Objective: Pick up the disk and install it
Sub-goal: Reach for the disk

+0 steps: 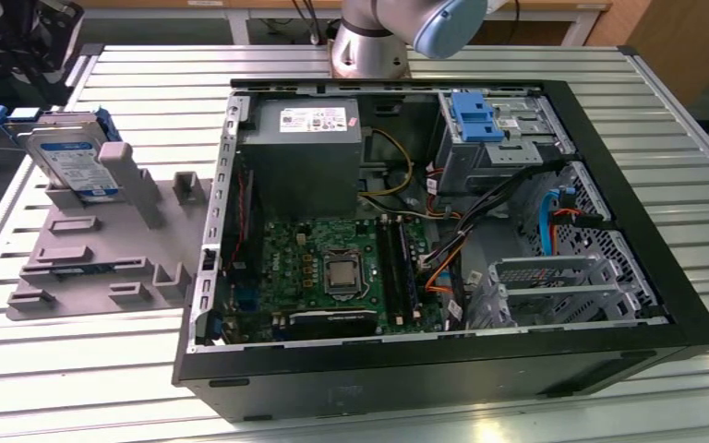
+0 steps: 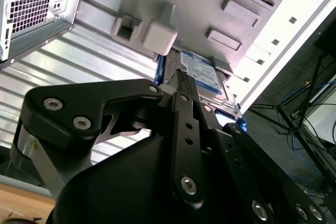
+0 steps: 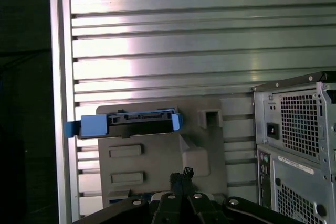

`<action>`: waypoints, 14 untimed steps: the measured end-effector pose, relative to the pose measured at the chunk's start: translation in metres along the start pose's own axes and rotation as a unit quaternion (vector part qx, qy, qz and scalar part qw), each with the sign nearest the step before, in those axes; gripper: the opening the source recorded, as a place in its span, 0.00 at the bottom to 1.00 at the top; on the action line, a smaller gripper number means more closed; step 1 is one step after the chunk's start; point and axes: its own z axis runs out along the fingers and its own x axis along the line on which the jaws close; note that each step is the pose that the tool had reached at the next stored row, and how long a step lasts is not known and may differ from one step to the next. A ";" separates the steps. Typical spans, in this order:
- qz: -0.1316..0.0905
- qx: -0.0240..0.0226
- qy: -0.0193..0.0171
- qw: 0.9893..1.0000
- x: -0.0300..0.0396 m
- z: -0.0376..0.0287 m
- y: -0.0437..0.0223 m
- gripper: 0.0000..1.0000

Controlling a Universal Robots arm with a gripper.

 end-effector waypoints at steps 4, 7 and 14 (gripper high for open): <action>0.000 0.000 0.000 1.000 0.0010 0.0000 0.0001 0.11; 0.000 0.000 0.000 1.000 0.0018 0.0000 0.0004 0.11; 0.000 0.000 0.000 1.000 0.0035 0.0001 0.0022 0.11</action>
